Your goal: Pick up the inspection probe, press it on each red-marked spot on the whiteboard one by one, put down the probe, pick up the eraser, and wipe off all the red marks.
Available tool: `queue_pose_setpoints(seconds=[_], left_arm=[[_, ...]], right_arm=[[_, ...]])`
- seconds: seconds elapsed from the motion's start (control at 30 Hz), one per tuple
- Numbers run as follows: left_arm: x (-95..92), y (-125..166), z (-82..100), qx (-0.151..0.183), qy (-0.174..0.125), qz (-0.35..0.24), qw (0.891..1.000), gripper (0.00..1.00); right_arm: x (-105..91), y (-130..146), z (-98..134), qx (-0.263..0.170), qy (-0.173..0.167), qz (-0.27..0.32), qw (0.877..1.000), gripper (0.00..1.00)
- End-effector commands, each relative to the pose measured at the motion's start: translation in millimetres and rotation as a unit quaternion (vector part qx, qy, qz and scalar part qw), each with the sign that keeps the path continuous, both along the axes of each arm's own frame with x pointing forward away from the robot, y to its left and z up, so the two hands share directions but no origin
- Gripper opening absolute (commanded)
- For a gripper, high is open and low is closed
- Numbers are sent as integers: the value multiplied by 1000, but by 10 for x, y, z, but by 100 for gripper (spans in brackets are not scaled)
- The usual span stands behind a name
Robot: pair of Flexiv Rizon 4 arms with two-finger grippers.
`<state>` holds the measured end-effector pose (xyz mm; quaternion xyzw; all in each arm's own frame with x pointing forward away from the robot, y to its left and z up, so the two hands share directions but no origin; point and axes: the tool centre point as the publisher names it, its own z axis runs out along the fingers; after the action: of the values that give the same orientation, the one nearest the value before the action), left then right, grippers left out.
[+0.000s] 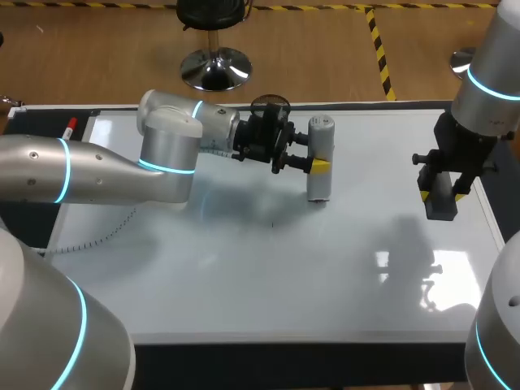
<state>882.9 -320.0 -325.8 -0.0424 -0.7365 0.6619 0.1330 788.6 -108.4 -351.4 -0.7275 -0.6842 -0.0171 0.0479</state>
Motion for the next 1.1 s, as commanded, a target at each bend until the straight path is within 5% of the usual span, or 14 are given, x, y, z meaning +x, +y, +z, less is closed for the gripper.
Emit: queue_pose_setpoints(seconds=[0.03,0.57,1.1], left_arm=[[-11,2,-5,12,-6,6,1000,0],[-99,-40,-75,46,-29,31,998,0],[-146,40,-152,40,-21,42,998,0]], right_arm=[[-9,-11,9,1,-1,1,1000,0],[-9,-11,9,1,-1,1,1000,0],[-9,-11,9,1,-1,1,1000,0]])
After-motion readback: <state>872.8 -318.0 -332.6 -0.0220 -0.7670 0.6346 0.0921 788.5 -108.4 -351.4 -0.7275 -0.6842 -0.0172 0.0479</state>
